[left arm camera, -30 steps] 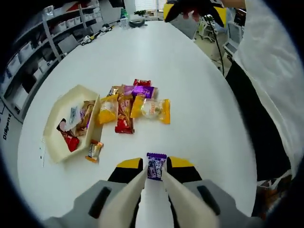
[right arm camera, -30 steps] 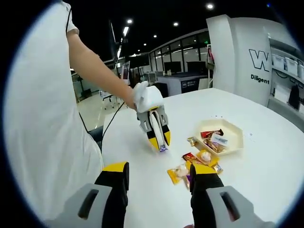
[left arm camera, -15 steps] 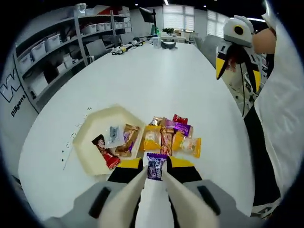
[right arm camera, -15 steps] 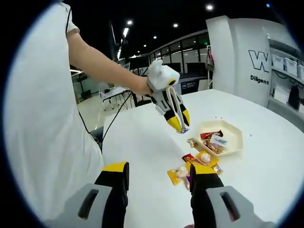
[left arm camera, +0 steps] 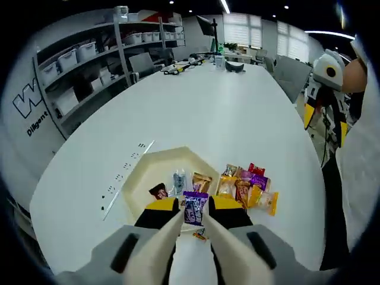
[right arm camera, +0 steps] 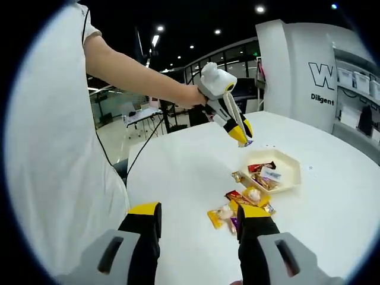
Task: Place the target food into the container with the food tongs after gripping and lifting it, then release it inside without dropping or visibly crushing the food.
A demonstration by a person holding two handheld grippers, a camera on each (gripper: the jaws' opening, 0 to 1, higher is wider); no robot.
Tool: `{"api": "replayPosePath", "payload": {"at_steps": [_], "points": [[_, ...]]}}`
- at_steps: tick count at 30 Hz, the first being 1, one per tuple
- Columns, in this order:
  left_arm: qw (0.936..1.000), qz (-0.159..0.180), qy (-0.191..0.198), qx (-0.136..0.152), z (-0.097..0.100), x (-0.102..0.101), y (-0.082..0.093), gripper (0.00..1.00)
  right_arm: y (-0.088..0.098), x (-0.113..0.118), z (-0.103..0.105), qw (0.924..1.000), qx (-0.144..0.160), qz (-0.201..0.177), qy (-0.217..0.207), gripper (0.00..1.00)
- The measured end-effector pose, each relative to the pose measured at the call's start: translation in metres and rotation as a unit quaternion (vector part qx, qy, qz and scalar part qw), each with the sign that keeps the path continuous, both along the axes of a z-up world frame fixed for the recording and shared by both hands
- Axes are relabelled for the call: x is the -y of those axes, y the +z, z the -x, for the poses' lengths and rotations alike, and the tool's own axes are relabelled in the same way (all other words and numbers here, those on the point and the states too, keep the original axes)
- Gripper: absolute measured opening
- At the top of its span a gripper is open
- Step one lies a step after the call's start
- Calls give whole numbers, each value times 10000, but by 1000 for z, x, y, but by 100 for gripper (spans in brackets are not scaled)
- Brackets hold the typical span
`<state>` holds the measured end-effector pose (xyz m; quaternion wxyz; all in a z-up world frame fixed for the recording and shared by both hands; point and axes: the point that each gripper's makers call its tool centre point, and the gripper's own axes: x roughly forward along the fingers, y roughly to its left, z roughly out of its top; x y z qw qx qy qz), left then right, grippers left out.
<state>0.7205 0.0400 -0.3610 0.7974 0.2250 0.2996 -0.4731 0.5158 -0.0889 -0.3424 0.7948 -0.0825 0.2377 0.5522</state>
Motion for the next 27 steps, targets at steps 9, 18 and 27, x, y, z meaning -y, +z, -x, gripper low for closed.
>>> {"api": "replayPosePath", "payload": {"at_steps": [9, 18, 27], "points": [[9987, 78, 470, 164, -37, -6, 22, 17, -1, 1, 1, 10000, -8, 26, -5, 48], [9971, 160, 706, 221, -58, -5, 41, 19, 0, -1, 1, 10000, 17, 49, 39, 48], [9967, 203, 714, 322, -60, -2, 52, 19, -1, 0, 4, 10000, 14, 42, 43, 49]]}}
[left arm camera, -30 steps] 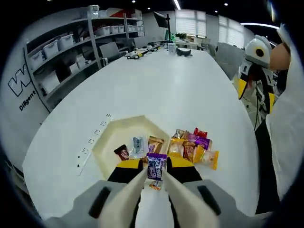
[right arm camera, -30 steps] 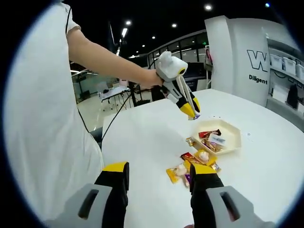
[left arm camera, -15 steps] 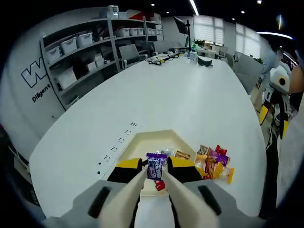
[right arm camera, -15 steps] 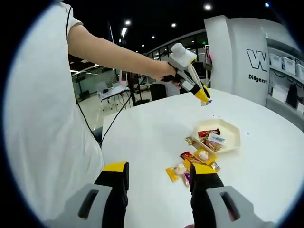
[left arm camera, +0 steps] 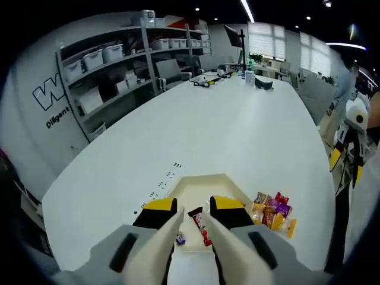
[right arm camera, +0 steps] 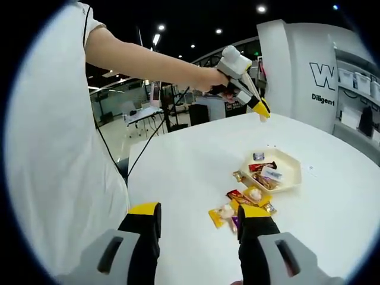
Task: Place the target food into the container with the food tongs after gripping and lifting it, then release it inside without dropping or visibly crushing the food.
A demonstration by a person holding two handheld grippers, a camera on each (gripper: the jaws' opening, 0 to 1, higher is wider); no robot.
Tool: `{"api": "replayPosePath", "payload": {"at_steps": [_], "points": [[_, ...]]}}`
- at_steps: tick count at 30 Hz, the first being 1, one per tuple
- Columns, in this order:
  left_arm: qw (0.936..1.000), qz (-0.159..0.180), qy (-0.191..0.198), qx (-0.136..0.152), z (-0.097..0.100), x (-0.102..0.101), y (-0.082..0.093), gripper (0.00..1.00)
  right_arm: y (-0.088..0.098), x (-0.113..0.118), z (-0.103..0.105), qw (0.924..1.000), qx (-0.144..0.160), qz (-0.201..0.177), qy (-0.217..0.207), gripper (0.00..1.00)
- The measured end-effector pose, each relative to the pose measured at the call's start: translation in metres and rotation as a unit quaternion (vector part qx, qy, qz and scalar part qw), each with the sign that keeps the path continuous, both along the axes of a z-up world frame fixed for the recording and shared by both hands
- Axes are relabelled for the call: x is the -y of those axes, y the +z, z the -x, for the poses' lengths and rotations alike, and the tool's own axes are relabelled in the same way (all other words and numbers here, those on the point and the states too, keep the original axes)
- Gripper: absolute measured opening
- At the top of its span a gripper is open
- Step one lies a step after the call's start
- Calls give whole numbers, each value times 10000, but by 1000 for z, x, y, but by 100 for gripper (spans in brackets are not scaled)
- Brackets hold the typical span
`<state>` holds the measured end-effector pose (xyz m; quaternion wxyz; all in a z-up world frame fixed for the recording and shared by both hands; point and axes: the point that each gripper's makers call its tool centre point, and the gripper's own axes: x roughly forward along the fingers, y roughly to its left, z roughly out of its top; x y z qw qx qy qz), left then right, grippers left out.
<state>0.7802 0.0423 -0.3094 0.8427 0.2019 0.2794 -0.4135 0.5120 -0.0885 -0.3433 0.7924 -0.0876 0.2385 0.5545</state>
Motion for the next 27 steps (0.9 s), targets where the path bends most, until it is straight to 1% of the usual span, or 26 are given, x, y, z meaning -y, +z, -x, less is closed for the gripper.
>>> {"api": "replayPosePath", "payload": {"at_steps": [6, 11, 16, 27], "points": [[10000, -7, -26, -7, 3, 0, 3, 19, 1, -1, 1, 10000, 12, -5, 9, 49], [10000, -41, -54, -53, 7, -1, 2, 19, 1, -1, 3, 10000, 17, 1, 19, 49], [9998, -57, -142, -95, 16, 1, -1, 19, 0, -2, 5, 10000, 6, 0, 33, 49], [9995, 21, -166, -263, 37, 2, -11, 19, 1, -4, 7, 10000, 20, -24, 57, 49]]}}
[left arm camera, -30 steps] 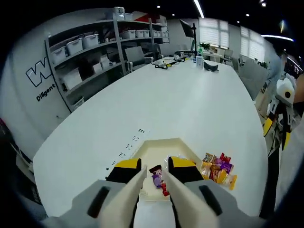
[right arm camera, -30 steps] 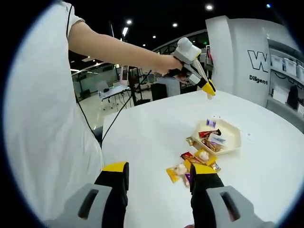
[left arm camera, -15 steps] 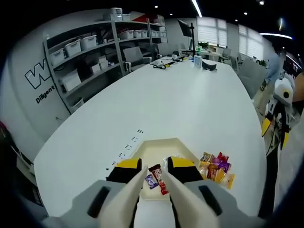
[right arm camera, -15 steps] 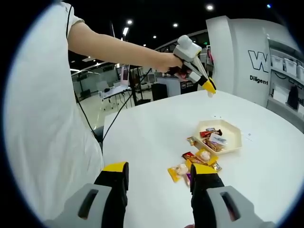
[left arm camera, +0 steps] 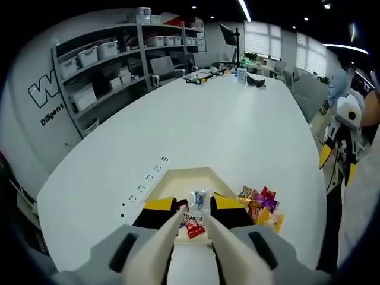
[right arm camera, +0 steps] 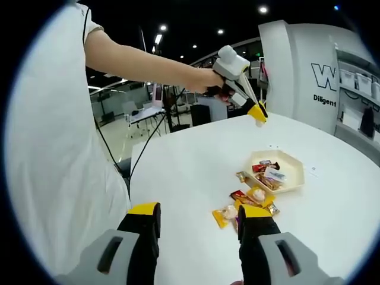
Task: Place the target food into the container with the food tongs after gripping and lifting it, then release it inside without dropping or visibly crushing the food.
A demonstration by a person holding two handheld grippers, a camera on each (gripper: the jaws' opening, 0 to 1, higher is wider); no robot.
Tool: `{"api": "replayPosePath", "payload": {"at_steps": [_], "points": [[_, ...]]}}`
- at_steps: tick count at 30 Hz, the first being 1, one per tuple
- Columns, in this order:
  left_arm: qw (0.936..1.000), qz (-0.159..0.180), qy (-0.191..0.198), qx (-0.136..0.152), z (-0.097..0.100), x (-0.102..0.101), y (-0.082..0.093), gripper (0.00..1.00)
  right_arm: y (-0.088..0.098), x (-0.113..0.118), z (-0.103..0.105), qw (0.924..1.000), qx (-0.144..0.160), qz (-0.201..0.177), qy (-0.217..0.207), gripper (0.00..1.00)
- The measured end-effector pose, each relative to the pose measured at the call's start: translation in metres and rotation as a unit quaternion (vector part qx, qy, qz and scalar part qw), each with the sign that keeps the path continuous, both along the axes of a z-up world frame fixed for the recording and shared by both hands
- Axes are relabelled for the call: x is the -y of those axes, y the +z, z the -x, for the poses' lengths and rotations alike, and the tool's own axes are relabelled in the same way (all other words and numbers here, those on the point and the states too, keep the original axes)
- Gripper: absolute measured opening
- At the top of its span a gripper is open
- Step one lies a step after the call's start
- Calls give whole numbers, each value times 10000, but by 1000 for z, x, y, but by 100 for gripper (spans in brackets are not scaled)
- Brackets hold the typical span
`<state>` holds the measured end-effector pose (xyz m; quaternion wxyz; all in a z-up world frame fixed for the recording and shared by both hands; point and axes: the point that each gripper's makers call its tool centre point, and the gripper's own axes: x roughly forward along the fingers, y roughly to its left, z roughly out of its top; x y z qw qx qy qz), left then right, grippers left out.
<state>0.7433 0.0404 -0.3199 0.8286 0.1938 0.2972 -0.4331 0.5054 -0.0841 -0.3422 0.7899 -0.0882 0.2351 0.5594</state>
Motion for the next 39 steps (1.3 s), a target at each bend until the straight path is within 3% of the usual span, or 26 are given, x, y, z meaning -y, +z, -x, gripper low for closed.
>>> {"api": "replayPosePath", "payload": {"at_steps": [19, 29, 39], "points": [[9987, 181, -350, -330, 62, 27, -27, 20, 0, -3, 2, 10000, -28, -19, 37, 49], [9965, 147, -563, -593, 101, 48, -51, 21, -3, -2, 2, 10000, -36, -23, 24, 49], [9949, 214, -631, -755, 120, 62, -64, 21, -5, 0, 2, 10000, -64, -21, 6, 49]]}}
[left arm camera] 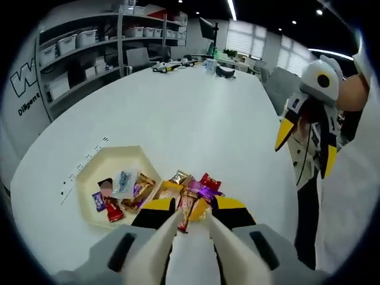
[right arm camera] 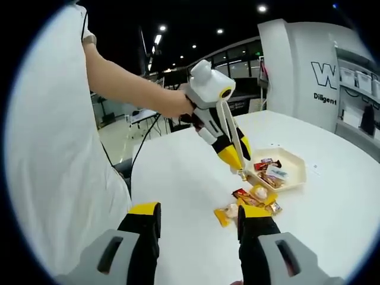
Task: Place the target food into the container with the food tongs after gripping and lifting it, then release it inside without dropping or visibly crushing the food.
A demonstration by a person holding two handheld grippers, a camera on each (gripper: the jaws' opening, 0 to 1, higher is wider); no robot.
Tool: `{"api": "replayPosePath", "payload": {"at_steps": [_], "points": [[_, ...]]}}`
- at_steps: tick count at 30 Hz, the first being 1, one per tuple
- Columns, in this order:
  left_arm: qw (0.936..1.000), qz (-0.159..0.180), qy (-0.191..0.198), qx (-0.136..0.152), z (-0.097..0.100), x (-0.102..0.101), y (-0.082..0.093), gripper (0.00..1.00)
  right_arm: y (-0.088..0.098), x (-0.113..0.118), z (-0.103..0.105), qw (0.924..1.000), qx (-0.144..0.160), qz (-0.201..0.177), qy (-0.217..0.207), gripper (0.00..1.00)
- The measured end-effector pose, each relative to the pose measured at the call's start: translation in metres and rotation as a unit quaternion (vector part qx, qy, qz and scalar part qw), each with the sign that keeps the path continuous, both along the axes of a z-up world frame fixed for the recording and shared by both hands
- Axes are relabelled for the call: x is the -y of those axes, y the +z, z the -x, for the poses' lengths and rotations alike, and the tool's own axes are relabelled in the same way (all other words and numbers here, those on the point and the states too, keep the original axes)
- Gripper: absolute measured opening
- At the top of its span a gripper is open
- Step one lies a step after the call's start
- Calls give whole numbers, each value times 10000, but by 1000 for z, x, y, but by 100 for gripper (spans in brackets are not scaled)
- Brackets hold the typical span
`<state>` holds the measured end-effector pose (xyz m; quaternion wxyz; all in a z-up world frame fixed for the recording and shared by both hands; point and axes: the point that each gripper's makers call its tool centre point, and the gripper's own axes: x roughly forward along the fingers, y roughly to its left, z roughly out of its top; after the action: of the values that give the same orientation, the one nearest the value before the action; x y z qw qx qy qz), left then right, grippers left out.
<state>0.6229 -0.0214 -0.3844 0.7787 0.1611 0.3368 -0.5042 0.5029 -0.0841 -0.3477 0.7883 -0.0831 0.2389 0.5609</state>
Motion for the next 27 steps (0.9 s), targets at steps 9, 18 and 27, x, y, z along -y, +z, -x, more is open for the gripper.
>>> {"api": "replayPosePath", "payload": {"at_steps": [9, 18, 27], "points": [[9999, -72, -90, -9, 15, 10, -12, 22, -1, 2, 0, 10000, -19, -3, -28, 49], [9994, -132, 98, -290, 30, 15, -27, 22, -2, 3, 0, 10000, -25, 2, -32, 49], [9986, -188, 92, -484, 46, 25, -44, 22, -1, 4, 1, 10000, -17, 2, -20, 49]]}}
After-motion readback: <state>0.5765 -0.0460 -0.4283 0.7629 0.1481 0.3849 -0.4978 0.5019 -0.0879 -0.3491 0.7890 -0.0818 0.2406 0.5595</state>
